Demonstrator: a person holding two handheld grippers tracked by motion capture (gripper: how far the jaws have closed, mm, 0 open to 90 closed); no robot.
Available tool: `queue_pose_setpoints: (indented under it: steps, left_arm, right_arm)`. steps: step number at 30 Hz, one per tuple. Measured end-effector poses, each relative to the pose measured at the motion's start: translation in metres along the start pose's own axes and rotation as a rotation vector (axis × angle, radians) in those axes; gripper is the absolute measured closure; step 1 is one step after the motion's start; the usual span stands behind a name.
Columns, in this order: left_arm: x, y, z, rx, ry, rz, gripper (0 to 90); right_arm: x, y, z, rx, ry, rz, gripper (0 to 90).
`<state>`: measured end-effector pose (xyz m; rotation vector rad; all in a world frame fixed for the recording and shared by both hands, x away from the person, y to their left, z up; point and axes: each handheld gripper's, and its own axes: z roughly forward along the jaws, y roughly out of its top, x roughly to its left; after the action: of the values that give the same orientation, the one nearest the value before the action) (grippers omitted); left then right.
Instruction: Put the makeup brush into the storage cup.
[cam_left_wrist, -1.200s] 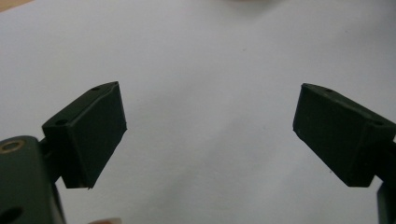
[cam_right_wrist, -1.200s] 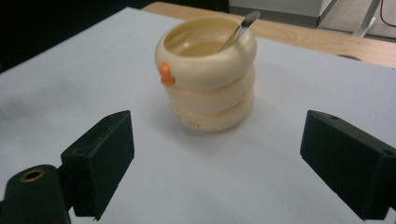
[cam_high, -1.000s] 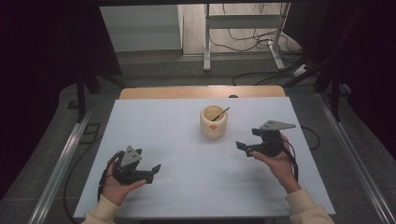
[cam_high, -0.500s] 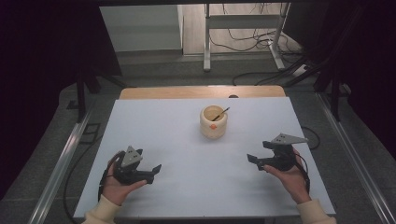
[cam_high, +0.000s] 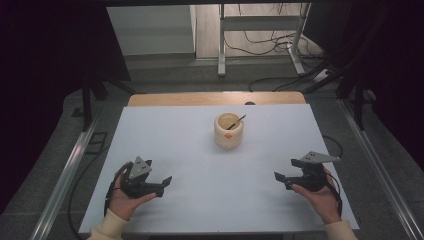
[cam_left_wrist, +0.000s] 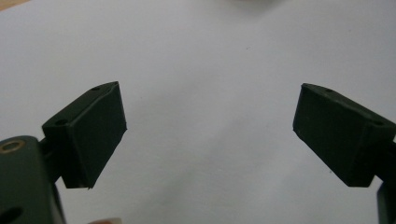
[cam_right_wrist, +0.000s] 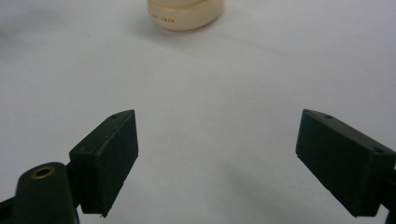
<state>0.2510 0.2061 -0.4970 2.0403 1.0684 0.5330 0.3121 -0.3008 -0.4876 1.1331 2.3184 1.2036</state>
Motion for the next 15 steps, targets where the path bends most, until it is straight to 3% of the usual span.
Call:
queue_pose_setpoints:
  steps: [5, 15]
  left_arm:
    - [0.0008, -0.0007, 0.0010, 0.003, 0.001, -0.005, 9.8]
    - [0.0018, -0.0025, 0.0034, 0.013, 0.001, -0.006, 9.8]
  right_arm:
    - [-0.0013, -0.0046, 0.0011, 0.013, -0.019, -0.006, 14.0]
    - [-0.0003, -0.0025, 0.0006, -0.007, -0.013, -0.017, 14.3]
